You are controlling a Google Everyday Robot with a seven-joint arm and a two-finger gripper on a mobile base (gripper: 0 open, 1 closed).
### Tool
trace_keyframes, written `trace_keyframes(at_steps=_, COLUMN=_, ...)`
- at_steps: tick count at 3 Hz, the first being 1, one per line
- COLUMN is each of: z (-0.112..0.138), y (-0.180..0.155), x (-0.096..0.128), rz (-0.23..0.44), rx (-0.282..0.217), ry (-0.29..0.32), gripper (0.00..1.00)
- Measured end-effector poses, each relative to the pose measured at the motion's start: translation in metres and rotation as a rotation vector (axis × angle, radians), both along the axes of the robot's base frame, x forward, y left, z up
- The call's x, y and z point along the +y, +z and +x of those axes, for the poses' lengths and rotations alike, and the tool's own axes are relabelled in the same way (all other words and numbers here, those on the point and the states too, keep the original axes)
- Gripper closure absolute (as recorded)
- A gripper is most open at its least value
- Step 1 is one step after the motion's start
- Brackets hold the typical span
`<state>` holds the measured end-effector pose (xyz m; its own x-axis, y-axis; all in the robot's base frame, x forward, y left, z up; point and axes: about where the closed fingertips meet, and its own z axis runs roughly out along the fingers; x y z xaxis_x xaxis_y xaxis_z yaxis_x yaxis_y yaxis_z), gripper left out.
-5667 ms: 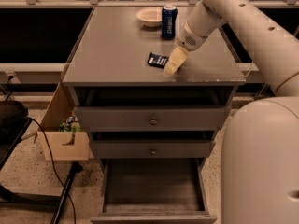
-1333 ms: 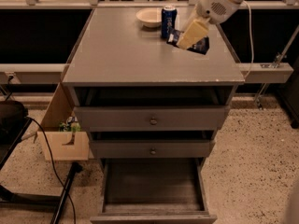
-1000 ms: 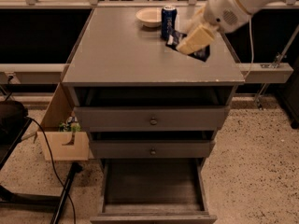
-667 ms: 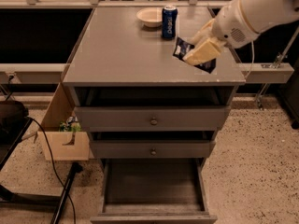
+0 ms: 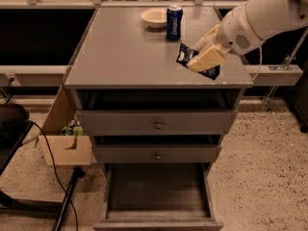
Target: Place rxbar blueberry into bottom drawer
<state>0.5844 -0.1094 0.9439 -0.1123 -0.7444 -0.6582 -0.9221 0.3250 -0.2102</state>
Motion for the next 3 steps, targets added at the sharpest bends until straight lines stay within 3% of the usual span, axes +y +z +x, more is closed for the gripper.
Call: trace_keyframes(at_steps=3, z=-0.053, y=-0.083, x=0.015, rz=0.084, rx=0.096, ry=0.033, gripper=1.0)
